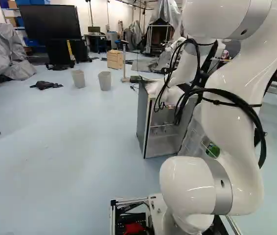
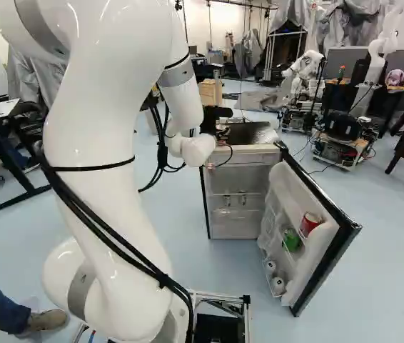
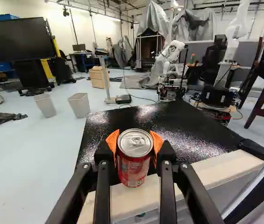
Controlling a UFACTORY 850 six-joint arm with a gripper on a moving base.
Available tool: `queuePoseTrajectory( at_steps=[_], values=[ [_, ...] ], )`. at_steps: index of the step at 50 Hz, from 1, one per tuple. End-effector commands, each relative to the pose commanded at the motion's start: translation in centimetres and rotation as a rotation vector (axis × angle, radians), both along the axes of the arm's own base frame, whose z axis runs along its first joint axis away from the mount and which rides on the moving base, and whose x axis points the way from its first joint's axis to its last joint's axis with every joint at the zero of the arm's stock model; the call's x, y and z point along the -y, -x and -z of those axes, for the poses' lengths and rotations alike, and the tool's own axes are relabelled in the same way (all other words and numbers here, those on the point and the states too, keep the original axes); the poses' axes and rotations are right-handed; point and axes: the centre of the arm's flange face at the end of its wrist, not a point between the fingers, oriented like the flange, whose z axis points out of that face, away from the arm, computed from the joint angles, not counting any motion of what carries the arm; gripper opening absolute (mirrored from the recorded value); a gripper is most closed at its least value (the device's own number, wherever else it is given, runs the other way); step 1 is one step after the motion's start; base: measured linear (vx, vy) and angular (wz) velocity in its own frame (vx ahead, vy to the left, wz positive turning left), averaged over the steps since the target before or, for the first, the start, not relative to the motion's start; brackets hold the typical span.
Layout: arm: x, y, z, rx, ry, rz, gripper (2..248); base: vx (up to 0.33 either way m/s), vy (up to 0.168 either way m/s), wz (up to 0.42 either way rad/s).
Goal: Grab a drink from the fridge
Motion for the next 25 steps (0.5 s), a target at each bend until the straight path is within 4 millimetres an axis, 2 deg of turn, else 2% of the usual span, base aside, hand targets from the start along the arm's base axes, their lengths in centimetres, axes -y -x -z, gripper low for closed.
queuePoseTrajectory(
  at_steps=[14, 25],
  values=[
    [0.0, 0.0, -0.02, 0.0, 0.0, 0.0, 97, 0.0, 0.0, 0.0],
    [-0.01, 0.04, -0.9, 0.017, 0.004, 0.0, 97, 0.0, 0.0, 0.0]
  ],
)
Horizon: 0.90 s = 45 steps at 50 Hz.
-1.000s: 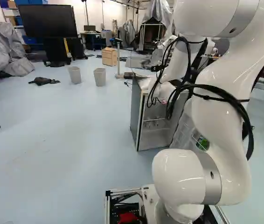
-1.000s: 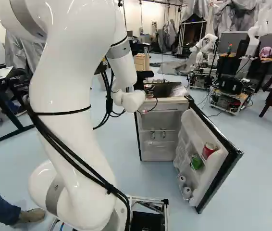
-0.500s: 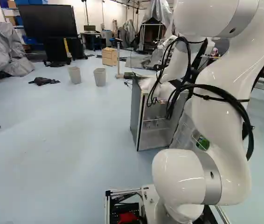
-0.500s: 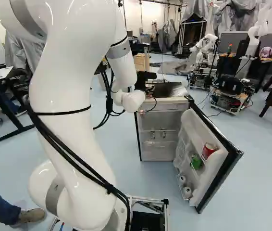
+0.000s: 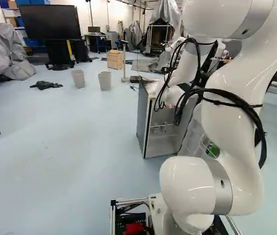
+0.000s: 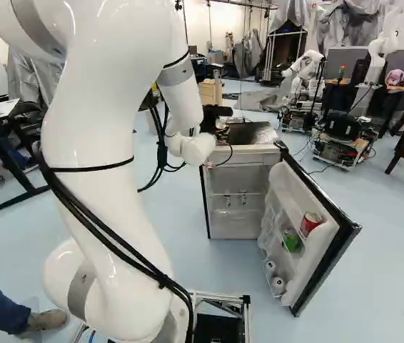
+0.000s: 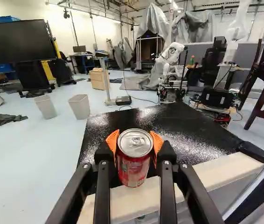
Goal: Grab a drink from the fridge
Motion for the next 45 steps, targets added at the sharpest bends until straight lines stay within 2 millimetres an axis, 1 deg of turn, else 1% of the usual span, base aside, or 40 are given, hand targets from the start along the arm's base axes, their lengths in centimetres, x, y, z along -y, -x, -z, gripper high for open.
queuePoseTrajectory(
  at_steps=[14, 45],
  values=[
    [0.0, -0.2, -1.2, 0.012, 0.003, -0.001, 97, 0.0, 0.0, 0.0],
    [0.1, -1.6, -0.3, -0.08, -0.012, -0.003, 97, 0.0, 0.0, 0.0]
  ],
)
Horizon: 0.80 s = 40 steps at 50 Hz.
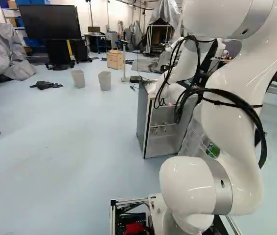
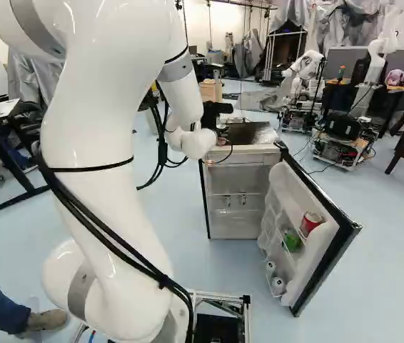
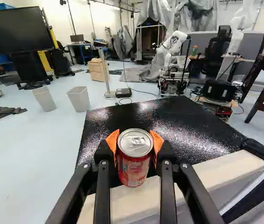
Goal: Grab a drink from the fridge
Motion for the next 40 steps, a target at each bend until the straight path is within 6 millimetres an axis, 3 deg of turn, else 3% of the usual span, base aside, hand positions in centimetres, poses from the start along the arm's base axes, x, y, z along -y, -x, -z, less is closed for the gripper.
queuePoseTrajectory(
  at_steps=[29, 30, 34, 35, 39, 40],
  values=[
    [0.01, -0.15, 0.03, -0.001, 0.0, 0.0, 97, 0.0, 0.0, 0.0],
    [0.01, -0.15, 0.03, -0.001, 0.0, 0.0, 122, 0.0, 0.0, 0.0],
    [0.01, -0.15, 0.03, -0.001, 0.0, 0.0, 122, 0.0, 0.0, 0.0],
    [0.01, -0.15, 0.03, -0.001, 0.0, 0.0, 154, 0.0, 0.0, 0.0],
    [0.01, -0.15, 0.03, -0.001, 0.0, 0.0, 154, 0.0, 0.0, 0.0],
    [0.01, -0.15, 0.03, -0.001, 0.0, 0.0, 189, 0.0, 0.0, 0.0]
  ],
)
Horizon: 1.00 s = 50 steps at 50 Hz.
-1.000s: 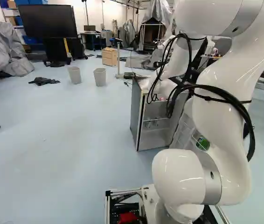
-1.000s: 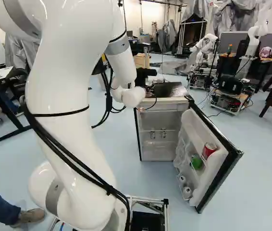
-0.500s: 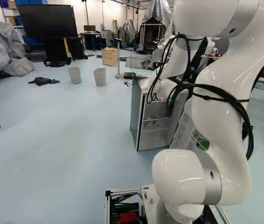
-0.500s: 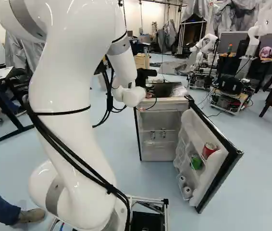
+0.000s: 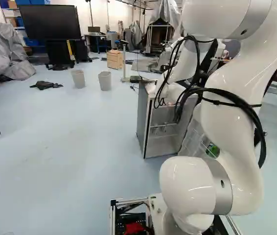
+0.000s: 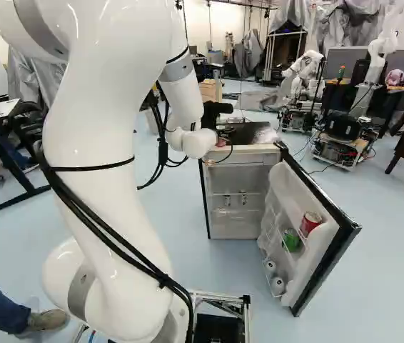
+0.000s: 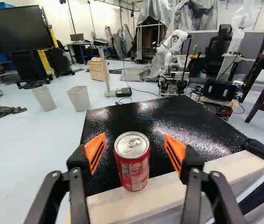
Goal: Grab a drink from the fridge
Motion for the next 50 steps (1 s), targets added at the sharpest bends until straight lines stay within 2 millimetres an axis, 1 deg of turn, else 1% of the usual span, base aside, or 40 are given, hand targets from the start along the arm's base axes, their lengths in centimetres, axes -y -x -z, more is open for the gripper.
queuePoseTrajectory(
  at_steps=[4, 5, 10, 11, 31, 39, 50],
  values=[
    [0.0, 0.0, 0.0, 0.0, 0.0, 0.0, 189, 0.0, 0.0, 0.0],
    [0.0, 0.0, 0.0, 0.0, 0.0, 0.0, 224, 0.0, 0.0, 0.0],
    [0.0, 0.3, 0.0, -0.001, 0.0, 0.001, 224, 0.0, 0.0, 0.0],
    [0.0, 0.4, 0.0, -0.002, 0.0, 0.001, 247, 0.0, 0.0, 0.0],
    [0.0, 4.1, -0.3, -0.016, -0.004, 0.018, 247, 0.0, 0.0, 0.0],
    [0.7, 5.4, -0.5, -0.017, -0.004, 0.038, 247, 0.0, 0.0, 0.0],
    [2.2, 6.6, -1.5, 0.0, 0.0, 0.074, 247, 0.0, 0.0, 0.0]
  ],
)
